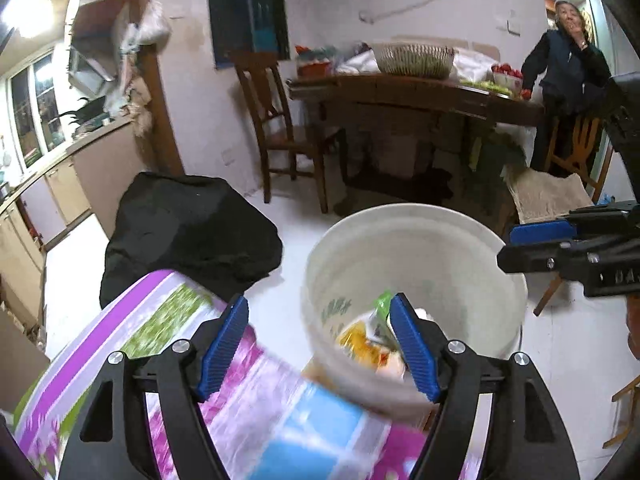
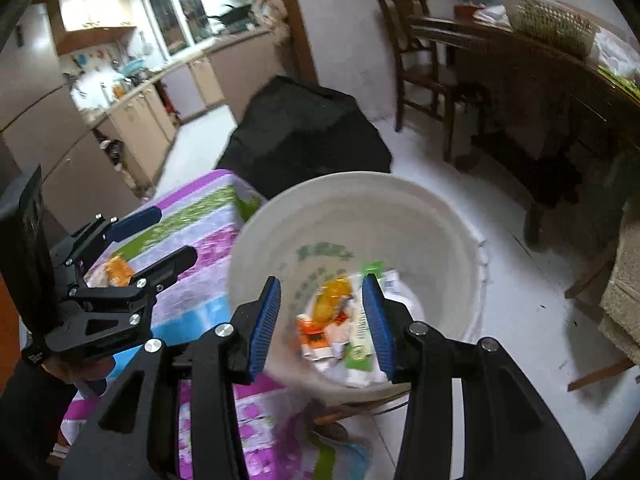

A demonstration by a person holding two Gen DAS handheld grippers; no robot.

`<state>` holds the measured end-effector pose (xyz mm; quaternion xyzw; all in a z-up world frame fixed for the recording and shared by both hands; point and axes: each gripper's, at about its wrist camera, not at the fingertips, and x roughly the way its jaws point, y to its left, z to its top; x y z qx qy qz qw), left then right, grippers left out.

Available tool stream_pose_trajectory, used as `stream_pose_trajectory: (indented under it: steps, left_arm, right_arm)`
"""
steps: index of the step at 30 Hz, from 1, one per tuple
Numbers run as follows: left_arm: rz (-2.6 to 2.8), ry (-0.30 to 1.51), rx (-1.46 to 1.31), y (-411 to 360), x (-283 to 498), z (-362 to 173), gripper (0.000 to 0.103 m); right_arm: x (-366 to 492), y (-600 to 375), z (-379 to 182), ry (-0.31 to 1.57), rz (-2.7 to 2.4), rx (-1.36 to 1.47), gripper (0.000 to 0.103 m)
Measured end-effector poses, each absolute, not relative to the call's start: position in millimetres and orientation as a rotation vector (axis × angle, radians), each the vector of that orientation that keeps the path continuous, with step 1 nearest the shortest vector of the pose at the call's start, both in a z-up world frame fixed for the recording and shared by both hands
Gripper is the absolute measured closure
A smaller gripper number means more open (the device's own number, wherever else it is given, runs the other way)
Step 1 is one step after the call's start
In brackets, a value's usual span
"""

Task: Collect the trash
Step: 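Move both tools back over the table toward the remaining trash, then grasp the black tissue packet with the right tool and lift it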

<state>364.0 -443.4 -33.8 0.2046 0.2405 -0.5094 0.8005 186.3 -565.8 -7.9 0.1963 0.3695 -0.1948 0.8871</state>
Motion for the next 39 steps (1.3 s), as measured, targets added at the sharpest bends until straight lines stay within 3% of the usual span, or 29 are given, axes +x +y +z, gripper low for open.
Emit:
stream_pose_trajectory:
  steps: [6,17,26,29,32,36,39]
  left_arm:
    - [-1.022,0.495,0.400,-336,356,-48,0.025]
    - [-0.623,0.647,0.217,-129,384,-77,0.025]
    - [-0.394,0.715,0.149,-11,392,-96,0.021]
    - [-0.325,0.680,0.106,22,423,-81,0.021]
    - [-0.264,0.642,0.067,43,480,-64,0.013]
    - [-0.261,0.757,0.010,51,568,-75,0.013]
    - [-0.249,0.836,0.120,27,613,-99,0.013]
  right_arm:
    - [192,-513,-16,0.730,-0.351,0.326,0.060]
    - [242,-423,-26,0.764,-0.111,0.159,0.056]
    - [302,-364,-58,0.809,0.066,0.170,0.056]
    - [343,-348,-68,0.828,0.097,0.198,0.056]
    - [391,-344,-74,0.841,0.065,0.201,0.056]
    - [457,-353,-84,0.868,0.002,0.245,0.056]
    - [511,-356,-98,0.933,-0.051,0.236,0.056]
